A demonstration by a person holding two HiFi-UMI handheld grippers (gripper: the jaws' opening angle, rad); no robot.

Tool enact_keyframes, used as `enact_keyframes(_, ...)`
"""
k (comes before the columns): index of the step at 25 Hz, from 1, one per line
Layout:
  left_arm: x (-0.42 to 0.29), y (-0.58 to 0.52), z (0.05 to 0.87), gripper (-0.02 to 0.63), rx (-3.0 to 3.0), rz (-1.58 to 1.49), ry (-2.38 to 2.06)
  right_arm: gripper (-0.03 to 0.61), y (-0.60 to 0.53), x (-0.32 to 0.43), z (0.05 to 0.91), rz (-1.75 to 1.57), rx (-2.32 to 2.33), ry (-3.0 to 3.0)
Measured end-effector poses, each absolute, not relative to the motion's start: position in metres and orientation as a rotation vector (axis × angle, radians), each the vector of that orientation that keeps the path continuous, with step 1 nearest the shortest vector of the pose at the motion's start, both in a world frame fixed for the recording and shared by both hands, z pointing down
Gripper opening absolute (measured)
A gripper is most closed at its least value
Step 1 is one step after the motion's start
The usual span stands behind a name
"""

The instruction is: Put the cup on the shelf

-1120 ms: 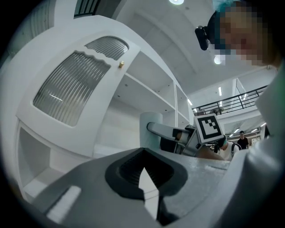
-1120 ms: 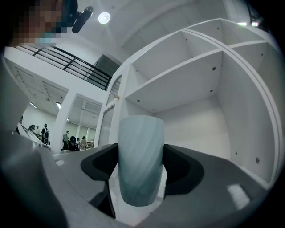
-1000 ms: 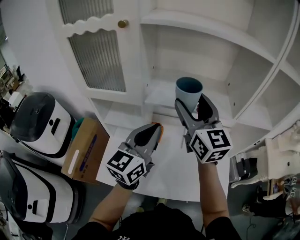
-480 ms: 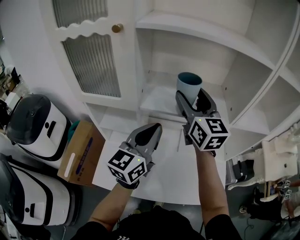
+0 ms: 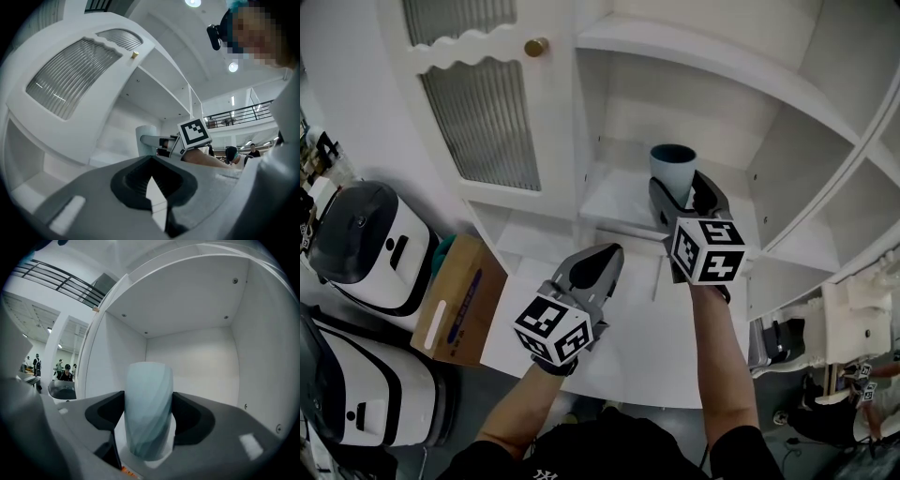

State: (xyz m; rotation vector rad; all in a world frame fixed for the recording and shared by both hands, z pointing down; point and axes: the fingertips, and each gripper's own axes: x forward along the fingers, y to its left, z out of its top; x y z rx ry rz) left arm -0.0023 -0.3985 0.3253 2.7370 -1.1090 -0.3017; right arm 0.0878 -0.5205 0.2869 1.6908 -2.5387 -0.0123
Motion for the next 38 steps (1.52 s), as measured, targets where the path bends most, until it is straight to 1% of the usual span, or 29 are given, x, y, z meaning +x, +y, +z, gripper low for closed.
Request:
enact_keyframes(22,0.009,-0.384,0.331,0.001,2.745,-0.277,-1.056,0.333,-0.496,0.104,0.303,0.014,1.696,-2.524)
enact_keyframes(26,0.008,-0.381,0.334,0.002,2.740,-0.268,-1.062,0.344,-0.491,0.104,0.303,0.022,1.695,-2.551)
enact_keyframes(34,0.007,-0.371,0.340,0.002,2.729,-0.253,-1.060,0.344,-0.468,0.114,0.299,0.031,1.729,-2.582)
enact_keyframes(38,0.007,-0.361,0.342,0.001,2.726,-0.252,-1.040,0.315,-0.441,0.114,0.302,0.029,1.730,-2.627)
